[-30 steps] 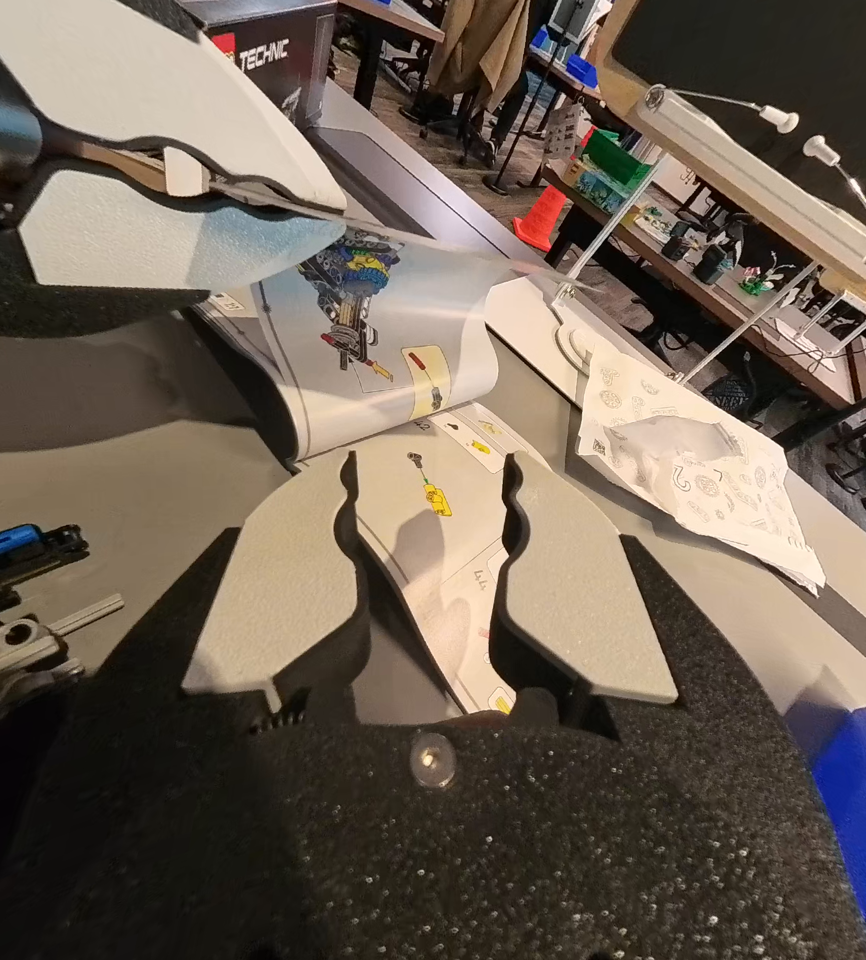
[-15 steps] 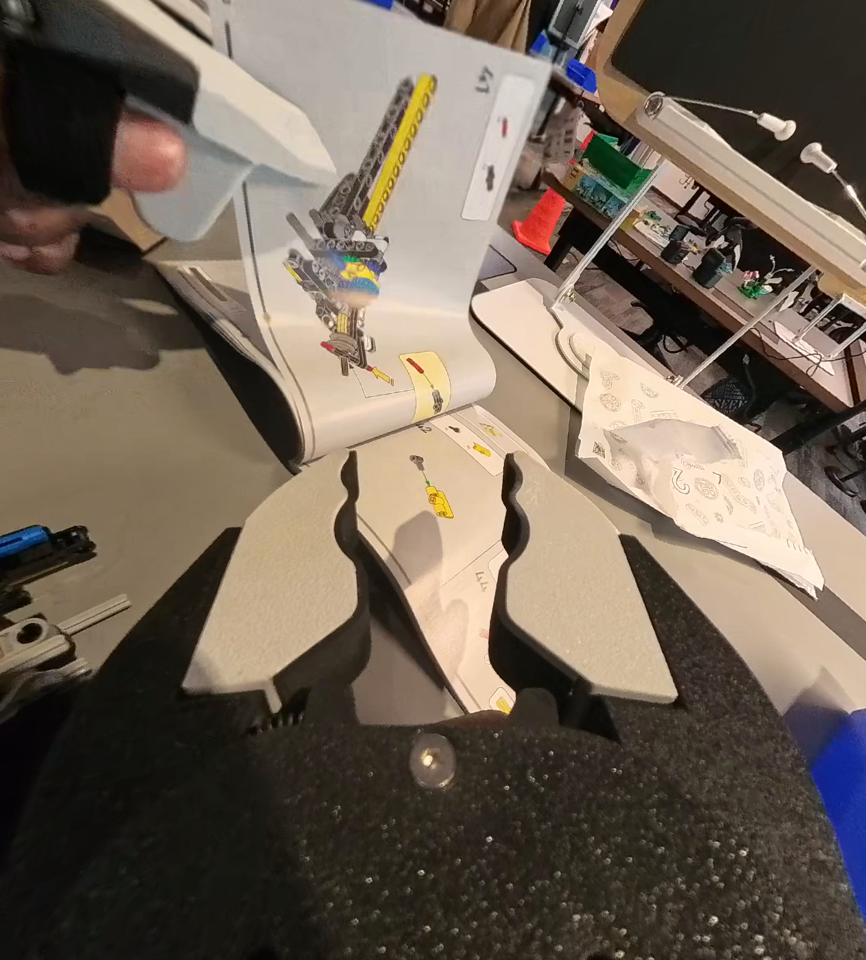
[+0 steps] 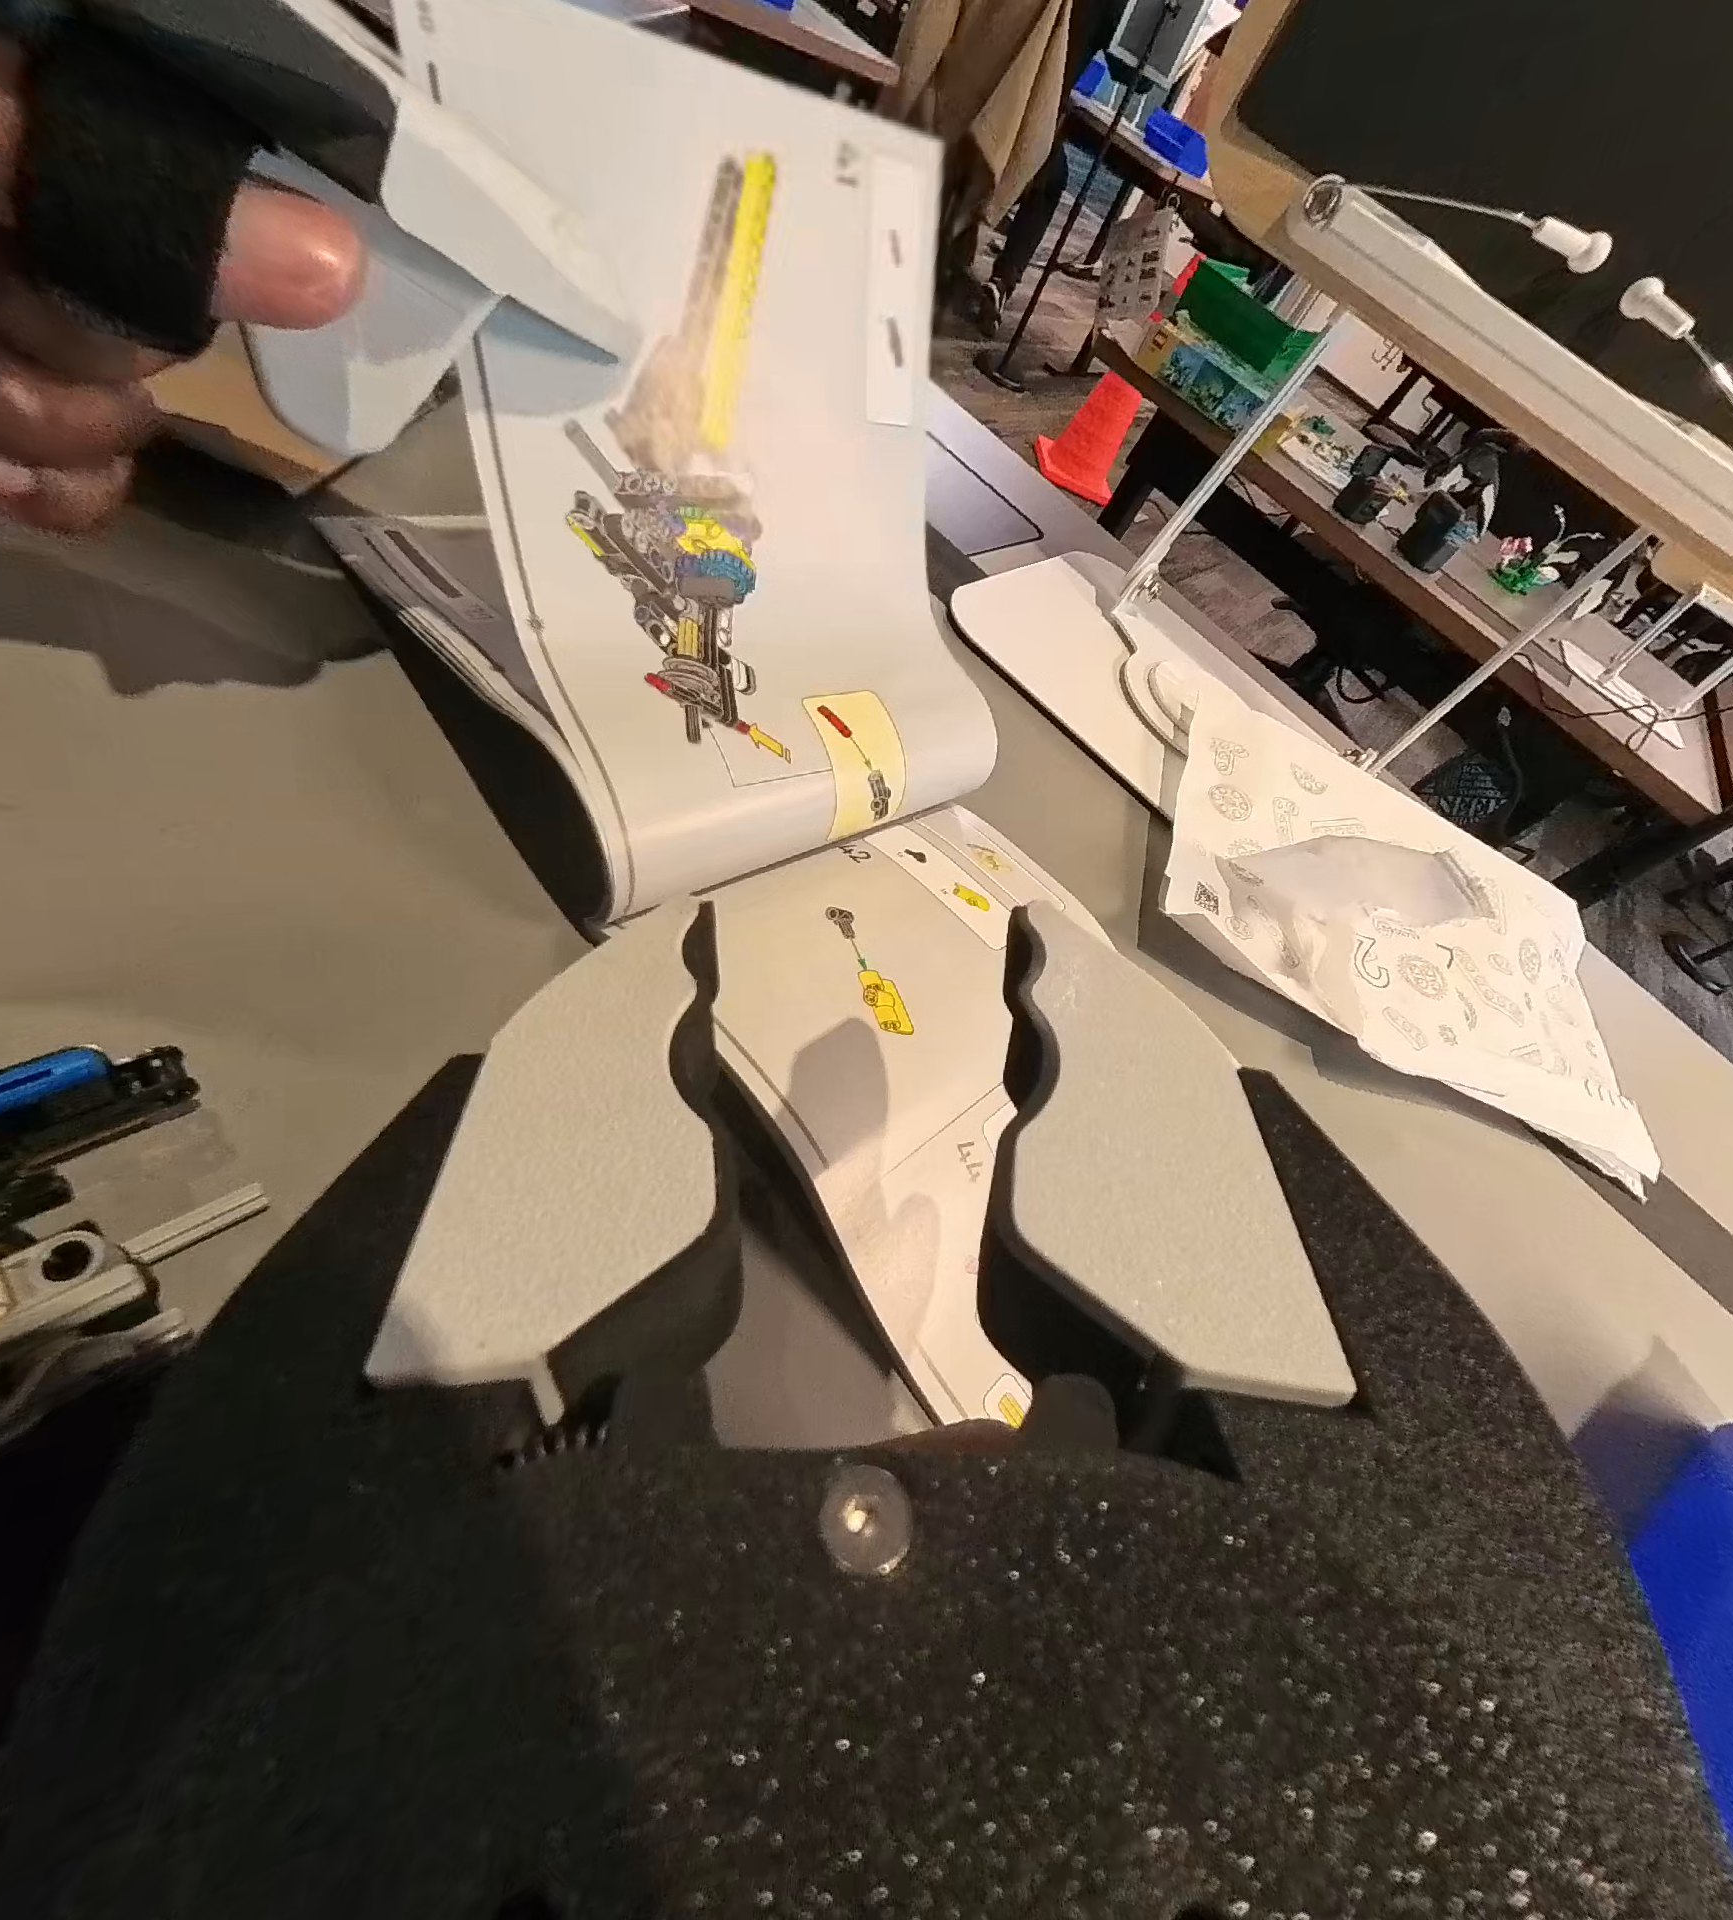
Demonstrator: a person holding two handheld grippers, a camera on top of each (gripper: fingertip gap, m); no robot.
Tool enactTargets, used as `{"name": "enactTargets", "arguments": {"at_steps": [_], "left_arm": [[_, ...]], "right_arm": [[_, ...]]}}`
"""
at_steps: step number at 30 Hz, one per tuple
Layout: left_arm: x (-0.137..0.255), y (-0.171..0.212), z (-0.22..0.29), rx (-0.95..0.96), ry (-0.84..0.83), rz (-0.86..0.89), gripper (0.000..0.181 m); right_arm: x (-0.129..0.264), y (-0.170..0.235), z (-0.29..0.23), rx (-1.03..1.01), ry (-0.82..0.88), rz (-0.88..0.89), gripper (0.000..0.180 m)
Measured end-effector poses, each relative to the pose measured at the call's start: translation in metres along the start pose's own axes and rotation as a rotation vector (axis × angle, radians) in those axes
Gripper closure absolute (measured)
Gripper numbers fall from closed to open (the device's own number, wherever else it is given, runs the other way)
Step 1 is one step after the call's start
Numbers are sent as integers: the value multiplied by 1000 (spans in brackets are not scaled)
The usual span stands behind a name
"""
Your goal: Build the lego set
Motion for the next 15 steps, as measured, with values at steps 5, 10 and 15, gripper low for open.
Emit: {"name": "enactTargets", "arguments": {"at_steps": [5,10,15], "left_arm": [[10,6,-15,-150,-87,-117,153],[34,21,-37,-406,-131,-339,134],[60,47,-43,-523,13,-527,133]], "right_arm": [[1,-1,0,0,-1,2,127],[0,-1,-1,-2,-5,0,127],[-1,-2,-4,0,-18,-9,127]]}}
Point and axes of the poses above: each gripper's, where its closed fingertips meet, x back along the fingers, y out of its underside, z = x × y across the jaws, the point moved 3 cm from there along x, back along the fingers, and after that the axes turned 7 degrees about -x, right-handed, at the moved point
